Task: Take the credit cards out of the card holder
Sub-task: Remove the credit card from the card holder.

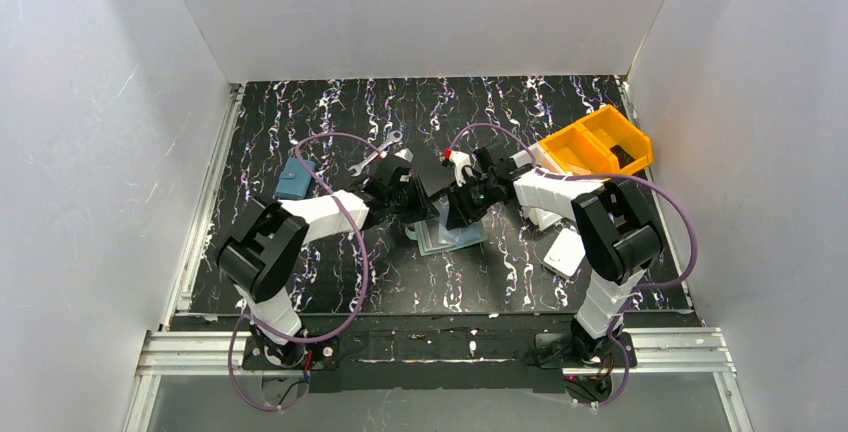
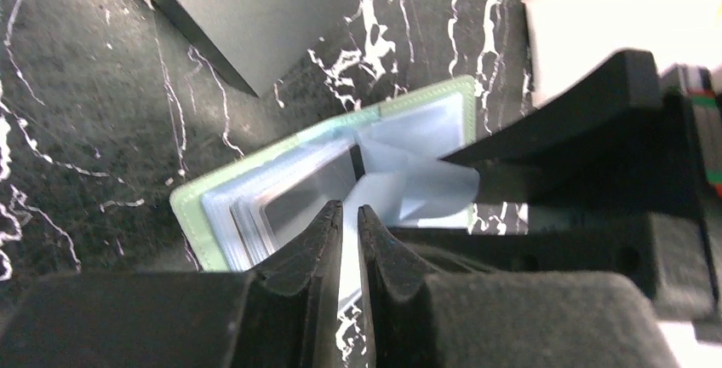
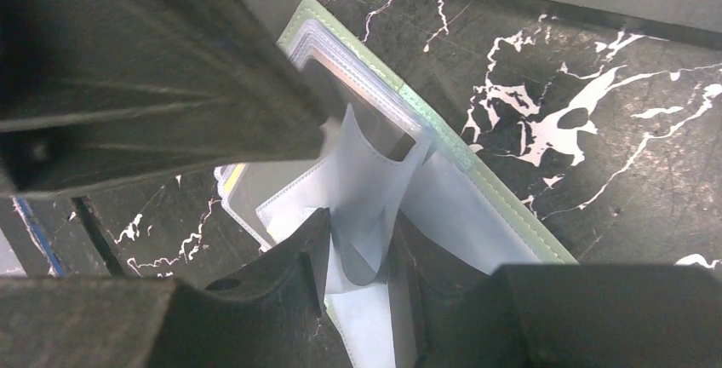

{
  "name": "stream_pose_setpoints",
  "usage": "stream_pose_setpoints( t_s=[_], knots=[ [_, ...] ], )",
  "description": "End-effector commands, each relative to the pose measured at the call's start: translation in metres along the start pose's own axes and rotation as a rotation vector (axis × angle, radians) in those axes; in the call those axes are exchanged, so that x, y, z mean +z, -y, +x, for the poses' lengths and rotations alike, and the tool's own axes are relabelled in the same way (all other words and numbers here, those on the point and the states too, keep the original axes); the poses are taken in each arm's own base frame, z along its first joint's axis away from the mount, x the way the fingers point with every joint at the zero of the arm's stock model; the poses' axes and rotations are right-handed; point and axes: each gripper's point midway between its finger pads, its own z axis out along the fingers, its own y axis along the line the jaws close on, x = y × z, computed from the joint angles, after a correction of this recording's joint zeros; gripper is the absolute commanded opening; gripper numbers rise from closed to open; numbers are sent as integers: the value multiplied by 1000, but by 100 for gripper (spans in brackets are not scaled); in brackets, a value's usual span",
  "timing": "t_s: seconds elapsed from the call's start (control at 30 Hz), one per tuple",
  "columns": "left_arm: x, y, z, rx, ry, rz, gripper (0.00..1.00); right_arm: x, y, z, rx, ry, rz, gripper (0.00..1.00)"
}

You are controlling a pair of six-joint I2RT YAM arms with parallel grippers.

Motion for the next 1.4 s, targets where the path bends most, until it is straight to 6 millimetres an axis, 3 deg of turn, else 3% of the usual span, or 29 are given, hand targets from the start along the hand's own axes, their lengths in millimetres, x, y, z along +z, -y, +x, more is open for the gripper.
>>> stream_pose_setpoints(
  t_s=[0.0,0.37,0.53,0.7,1.1,1.37],
  knots=[
    [5,-5,-18,49,31,-65,11,1,-6,5,22,-18,-47,38],
    [5,-11,-34,132,59,-141,7,3,-2,8,28,-29,-38,37],
    [5,-18,-32,148,35,-177,8,4,1,9,34,-35,-30,34],
    [14,-3,-26,173,-20,-96,8,3,0,8,31,-34,-34,34],
    [22,1,-13,186,-91,-45,10,2,-3,7,25,-27,-47,37],
    [22,19,-9,198,-111,55,10,-9,-5,-4,8,6,-61,52]
  ],
)
